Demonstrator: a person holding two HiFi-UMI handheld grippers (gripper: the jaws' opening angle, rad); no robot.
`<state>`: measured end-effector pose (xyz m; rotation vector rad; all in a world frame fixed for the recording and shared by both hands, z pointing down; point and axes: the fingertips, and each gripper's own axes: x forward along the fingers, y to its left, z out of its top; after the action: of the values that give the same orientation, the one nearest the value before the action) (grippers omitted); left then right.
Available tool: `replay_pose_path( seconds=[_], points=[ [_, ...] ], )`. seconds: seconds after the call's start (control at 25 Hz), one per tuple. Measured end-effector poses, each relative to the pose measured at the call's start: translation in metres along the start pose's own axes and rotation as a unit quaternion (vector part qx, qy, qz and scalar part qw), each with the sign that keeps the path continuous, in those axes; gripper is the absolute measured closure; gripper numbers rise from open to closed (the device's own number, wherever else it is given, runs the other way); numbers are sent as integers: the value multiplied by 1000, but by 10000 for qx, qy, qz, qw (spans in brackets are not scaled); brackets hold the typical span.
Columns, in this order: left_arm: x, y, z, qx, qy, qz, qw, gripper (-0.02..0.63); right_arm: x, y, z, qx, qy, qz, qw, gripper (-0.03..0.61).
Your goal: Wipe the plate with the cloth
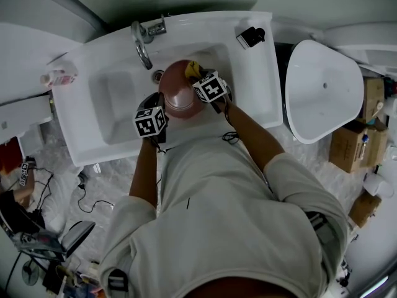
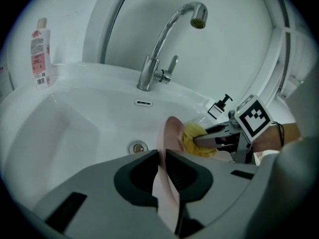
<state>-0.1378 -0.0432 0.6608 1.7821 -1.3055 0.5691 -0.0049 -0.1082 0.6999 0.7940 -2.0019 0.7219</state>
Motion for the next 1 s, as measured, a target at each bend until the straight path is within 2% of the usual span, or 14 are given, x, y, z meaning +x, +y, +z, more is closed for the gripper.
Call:
replay_pose_path(
  seconds=[0.2,0.56,0.76,1.0],
  points=[
    [1,-8,0,333,-2,-109,9994,550,5,-3,8,199,80,-70,9997,462],
    [1,-14,-1,363,-3,-299,9989,543,17,8,20,282,2,8,9996,462],
    [0,-15,-2,347,37,-303,9989,543,20,36,28,39,-211,491,9986,462],
    [1,-13,-2,281,100,-299,9991,543,19,73,29,-620,-325,897,9935,462]
  ],
)
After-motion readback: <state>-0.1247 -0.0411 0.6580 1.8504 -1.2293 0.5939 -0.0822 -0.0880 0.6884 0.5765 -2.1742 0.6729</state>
